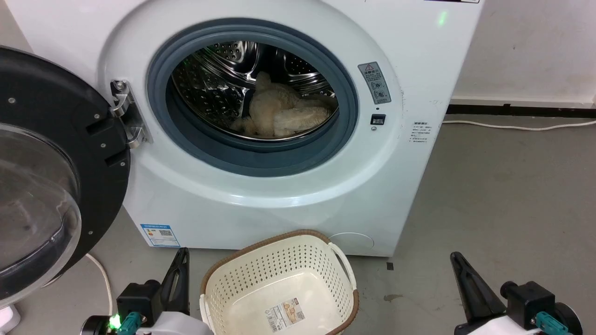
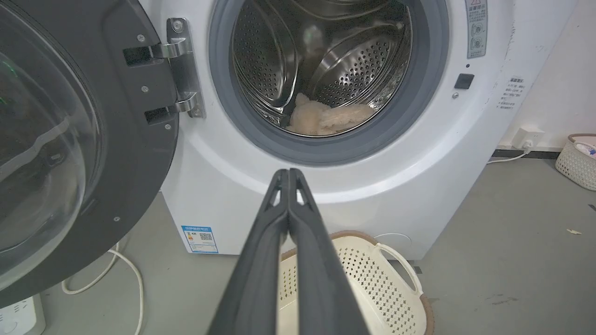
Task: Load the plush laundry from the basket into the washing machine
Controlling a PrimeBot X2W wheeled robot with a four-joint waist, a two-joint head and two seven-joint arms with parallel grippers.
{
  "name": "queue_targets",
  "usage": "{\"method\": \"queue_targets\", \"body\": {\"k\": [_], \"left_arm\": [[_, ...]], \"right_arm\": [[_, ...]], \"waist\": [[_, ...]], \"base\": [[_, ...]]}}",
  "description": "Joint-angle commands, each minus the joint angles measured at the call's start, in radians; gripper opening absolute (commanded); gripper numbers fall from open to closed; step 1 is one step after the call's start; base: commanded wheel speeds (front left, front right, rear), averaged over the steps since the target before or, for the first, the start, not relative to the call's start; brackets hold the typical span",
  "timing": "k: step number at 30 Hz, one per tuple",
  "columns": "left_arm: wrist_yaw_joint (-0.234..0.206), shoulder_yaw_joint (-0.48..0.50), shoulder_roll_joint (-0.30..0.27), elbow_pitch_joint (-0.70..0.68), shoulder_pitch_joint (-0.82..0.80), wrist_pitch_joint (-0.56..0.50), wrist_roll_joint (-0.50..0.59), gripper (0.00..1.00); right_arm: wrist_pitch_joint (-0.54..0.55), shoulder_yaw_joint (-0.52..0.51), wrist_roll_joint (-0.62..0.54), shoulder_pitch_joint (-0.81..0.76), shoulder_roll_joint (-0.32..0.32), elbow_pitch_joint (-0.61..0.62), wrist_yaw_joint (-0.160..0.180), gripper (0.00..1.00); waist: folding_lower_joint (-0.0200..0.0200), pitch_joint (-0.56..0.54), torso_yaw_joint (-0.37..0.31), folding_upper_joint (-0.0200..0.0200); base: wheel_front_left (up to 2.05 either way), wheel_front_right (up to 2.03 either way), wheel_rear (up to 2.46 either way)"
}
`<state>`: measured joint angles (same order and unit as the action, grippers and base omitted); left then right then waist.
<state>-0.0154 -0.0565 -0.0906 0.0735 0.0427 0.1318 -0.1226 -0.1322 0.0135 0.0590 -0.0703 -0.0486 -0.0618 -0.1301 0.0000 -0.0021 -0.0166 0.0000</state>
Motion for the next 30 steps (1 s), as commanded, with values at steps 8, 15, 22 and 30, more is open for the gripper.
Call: {"method": "queue_targets", "body": {"k": [8, 15, 22, 30], "left_arm": [[0.004, 0.009, 0.007, -0.015, -0.014, -0.02, 0.021, 0.0], [0.005, 0.015, 0.011, -0.022, -0.018, -0.035, 0.034, 0.0], [0.007, 0.021, 0.016, -0.03, -0.021, -0.049, 0.047, 0.0], [0.009, 0.028, 0.02, -0.039, -0.026, -0.065, 0.062, 0.0]], "right_arm": [[0.02, -0.003, -0.016, 0.028, -0.001, 0.014, 0.0, 0.0], [0.035, -0.004, -0.022, 0.033, -0.001, 0.02, 0.0, 0.0], [0.049, -0.006, -0.027, 0.039, -0.001, 0.026, 0.0, 0.0], [0.065, -0.007, -0.033, 0.045, -0.001, 0.033, 0.0, 0.0]], "waist": [[0.0, 0.0, 0.002, 0.0], [0.0, 0.0, 0.004, 0.0], [0.0, 0.001, 0.006, 0.0], [0.0, 0.001, 0.008, 0.0]], "base": [[0.0, 0.0, 0.0], [0.0, 0.0, 0.0], [0.0, 0.0, 0.0], [0.0, 0.0, 0.0]]}}
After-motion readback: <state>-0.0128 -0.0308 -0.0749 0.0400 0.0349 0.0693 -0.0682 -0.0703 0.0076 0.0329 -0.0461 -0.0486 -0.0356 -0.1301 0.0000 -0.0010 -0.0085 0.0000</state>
